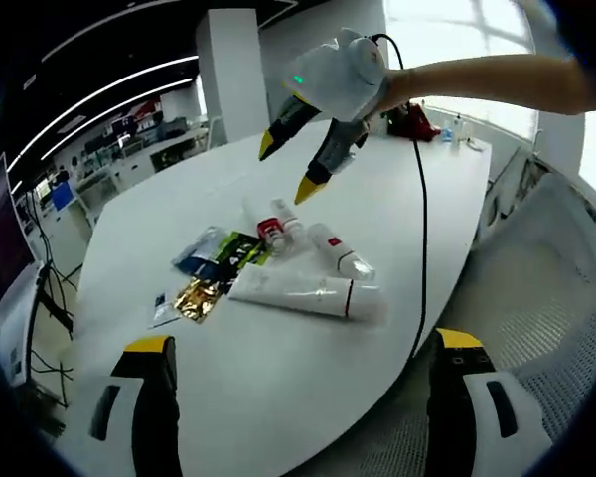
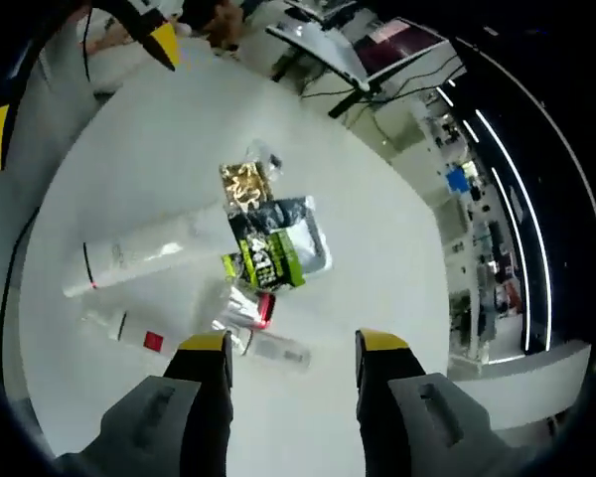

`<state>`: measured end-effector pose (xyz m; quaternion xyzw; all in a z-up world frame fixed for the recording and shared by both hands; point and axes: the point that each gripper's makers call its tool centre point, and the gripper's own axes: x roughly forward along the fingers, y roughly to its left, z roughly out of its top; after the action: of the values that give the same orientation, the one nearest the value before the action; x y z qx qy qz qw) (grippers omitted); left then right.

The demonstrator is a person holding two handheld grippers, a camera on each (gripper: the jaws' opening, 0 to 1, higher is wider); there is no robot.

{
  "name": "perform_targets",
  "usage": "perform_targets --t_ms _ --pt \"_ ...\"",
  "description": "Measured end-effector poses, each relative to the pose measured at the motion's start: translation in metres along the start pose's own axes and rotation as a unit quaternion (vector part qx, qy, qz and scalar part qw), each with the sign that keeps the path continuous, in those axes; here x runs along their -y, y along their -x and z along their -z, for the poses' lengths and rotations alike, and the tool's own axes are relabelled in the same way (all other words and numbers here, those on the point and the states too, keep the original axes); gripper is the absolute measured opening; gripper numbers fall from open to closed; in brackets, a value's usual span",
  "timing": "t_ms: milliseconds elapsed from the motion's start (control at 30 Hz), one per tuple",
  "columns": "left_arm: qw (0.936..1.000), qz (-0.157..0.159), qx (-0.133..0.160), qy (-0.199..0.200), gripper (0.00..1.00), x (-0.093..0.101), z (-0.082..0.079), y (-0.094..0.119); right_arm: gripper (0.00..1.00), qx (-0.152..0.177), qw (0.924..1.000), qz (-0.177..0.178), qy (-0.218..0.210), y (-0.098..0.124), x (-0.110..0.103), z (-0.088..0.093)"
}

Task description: Arrange the skincare products in the storage area until every visible bottle or jar stands upright without overlapping.

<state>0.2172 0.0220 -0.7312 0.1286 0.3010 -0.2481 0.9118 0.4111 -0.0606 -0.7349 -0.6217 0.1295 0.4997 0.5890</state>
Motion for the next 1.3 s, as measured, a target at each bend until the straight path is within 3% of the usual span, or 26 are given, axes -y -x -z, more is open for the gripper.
perform_targets --t_ms 100,233,400,533,700,833,1033,1133,1300 --pt "0.9999 -0.005 -0.001 0.009 0.99 -0.004 0.002 0.0 0.48 -0.007 0.9998 -0.014 0.013 -0.008 -0.001 0.004" --pt "1.0 0.0 -0.001 0.005 0.99 -0.001 0.002 -0.001 0.45 -0.008 0.9976 -0.017 0.066 -0.021 0.004 0.005" --pt "0.9999 -0.003 -0.008 0.011 0.99 -0.003 0.005 -0.001 0.41 -0.004 0.9898 -0.049 0.133 -0.033 -0.004 0.001" --pt "0.9998 -0.007 -0.011 0.014 0.99 -0.005 0.005 -0.001 0.4 -0.002 0.9852 -0.056 0.162 -0.042 -0.004 0.001" --pt "0.9998 -0.005 -0.014 0.015 0.99 -0.004 0.006 -0.001 0.4 -0.001 0.9745 -0.096 0.203 -0.051 -0.014 0.006" --pt "0.9997 -0.006 -0.013 0.022 0.99 -0.006 0.006 -0.002 0.39 -0.013 0.9637 -0.106 0.245 -0.059 -0.015 0.007" --pt "0.9995 -0.007 -0.014 0.027 0.99 -0.007 0.007 -0.002 0.39 -0.003 0.9546 -0.122 0.271 -0.066 -0.016 0.001" --pt "0.9995 -0.007 -0.015 0.028 0.99 -0.007 0.008 -0.002 0.38 0.002 0.9377 -0.155 0.311 -0.071 -0.028 0.002" --pt "0.9994 -0.007 -0.017 0.031 0.99 -0.006 0.009 -0.002 0.37 0.001 0.9273 -0.175 0.331 -0.079 -0.035 0.002"
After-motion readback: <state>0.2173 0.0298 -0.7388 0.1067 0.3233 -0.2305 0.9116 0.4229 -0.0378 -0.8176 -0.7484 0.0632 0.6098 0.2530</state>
